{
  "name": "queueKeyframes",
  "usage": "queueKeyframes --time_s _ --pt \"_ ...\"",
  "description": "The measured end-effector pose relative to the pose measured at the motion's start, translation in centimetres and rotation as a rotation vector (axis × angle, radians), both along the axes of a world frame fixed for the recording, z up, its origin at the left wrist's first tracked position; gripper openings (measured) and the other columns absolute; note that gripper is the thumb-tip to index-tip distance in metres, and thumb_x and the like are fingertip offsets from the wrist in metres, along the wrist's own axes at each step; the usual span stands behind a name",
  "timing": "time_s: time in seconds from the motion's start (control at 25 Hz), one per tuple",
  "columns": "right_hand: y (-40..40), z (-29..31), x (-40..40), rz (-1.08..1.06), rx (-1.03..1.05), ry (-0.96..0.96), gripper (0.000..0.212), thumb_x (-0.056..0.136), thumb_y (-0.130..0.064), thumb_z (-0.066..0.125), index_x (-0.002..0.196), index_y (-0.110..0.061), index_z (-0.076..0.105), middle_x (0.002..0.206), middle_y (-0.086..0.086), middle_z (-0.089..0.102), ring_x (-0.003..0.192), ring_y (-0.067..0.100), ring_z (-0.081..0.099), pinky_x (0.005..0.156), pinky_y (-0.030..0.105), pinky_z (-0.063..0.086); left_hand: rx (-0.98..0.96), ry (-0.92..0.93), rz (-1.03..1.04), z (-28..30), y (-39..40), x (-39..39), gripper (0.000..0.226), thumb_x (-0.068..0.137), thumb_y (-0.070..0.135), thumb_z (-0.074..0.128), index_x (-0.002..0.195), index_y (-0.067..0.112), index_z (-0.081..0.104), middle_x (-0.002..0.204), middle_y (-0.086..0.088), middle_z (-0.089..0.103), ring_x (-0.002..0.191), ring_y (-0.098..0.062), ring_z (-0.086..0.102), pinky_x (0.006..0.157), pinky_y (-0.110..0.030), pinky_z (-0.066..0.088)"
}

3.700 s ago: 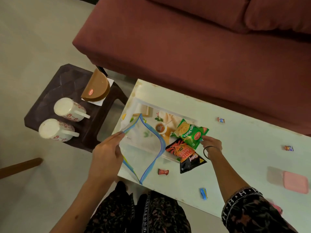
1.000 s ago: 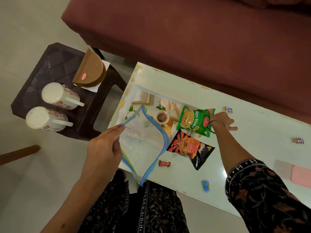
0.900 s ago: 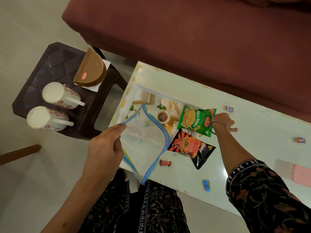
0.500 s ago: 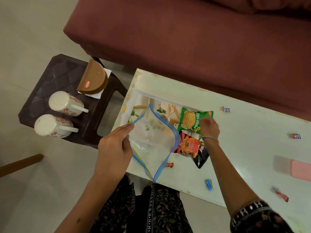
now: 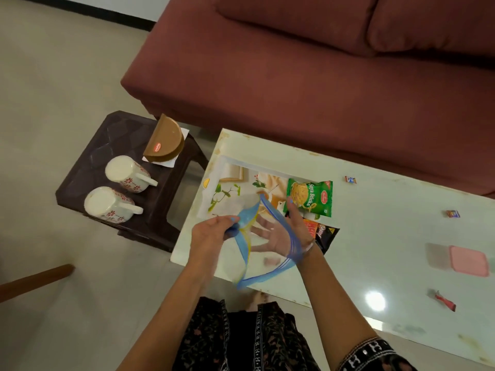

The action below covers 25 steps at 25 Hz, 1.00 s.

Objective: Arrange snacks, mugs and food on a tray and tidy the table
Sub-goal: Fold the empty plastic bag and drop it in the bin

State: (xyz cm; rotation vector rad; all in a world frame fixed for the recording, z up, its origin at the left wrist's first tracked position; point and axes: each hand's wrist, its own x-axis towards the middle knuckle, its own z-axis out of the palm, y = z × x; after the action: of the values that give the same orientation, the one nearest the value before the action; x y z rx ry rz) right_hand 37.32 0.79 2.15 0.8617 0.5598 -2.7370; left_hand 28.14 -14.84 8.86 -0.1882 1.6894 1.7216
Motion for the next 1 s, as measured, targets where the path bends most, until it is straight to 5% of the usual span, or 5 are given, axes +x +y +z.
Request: queueKeyframes --time_s 0.44,0.68,0.8,0.88,1.0 --pt "-9.3 6.6 2.0 -0.213 0.595 -0.151 0.022 0.081 0.011 0.045 0.074 -0.007 0.055 0.064 0.009 0.055 0.062 0.021 0.051 0.057 0.031 0.04 -0.019 0.047 -0.103 1.4 -5.3 6.2 0.049 0.046 0.034 0.087 0.051 0.025 0.038 0.048 0.013 0.031 0.045 -0.004 0.029 0.05 -0.022 0.031" --pt "-12.0 9.5 7.5 -0.025 1.026 -0.146 0.054 0.072 0.024 0.037 0.04 -0.015 0.058 0.038 -0.013 0.049 0.041 -0.003 0.045 0.048 0.014 0.037 0.113 0.1 -0.122 3.1 -4.6 8.8 0.075 0.069 0.023 0.076 0.134 0.029 0.039 0.131 -0.006 0.053 0.106 -0.015 0.058 0.083 -0.032 0.051" --pt "-11.2 9.6 10.5 -0.271 1.204 -0.371 0.017 0.073 0.007 0.061 0.085 -0.002 0.069 0.07 -0.011 0.065 0.069 0.0 0.058 0.07 0.018 0.047 0.148 -0.083 -0.051 4.2 -2.8 10.9 0.022 0.084 -0.002 0.051 0.091 0.013 0.065 0.089 -0.007 0.069 0.077 -0.02 0.065 0.062 -0.029 0.054" --pt "-10.5 9.2 13.2 -0.369 1.252 -0.643 0.058 0.067 -0.02 0.079 0.119 -0.015 0.054 0.106 -0.004 0.055 0.096 0.01 0.052 0.087 0.025 0.041 0.22 -0.238 0.044 4.4 -1.6 12.3 0.022 0.084 -0.002 0.046 0.076 0.012 0.06 0.071 -0.006 0.058 0.064 -0.02 0.059 0.058 -0.03 0.051" --pt "-9.2 8.4 17.9 -0.321 0.599 -0.561 0.079 0.076 -0.024 0.073 0.139 -0.026 0.025 0.134 0.01 0.043 0.103 0.028 0.06 0.083 0.038 0.051 0.224 -0.259 0.05 4.4 0.9 15.8 0.019 0.085 0.011 0.043 0.075 0.016 0.059 0.073 -0.005 0.055 0.068 -0.021 0.056 0.065 -0.033 0.047"
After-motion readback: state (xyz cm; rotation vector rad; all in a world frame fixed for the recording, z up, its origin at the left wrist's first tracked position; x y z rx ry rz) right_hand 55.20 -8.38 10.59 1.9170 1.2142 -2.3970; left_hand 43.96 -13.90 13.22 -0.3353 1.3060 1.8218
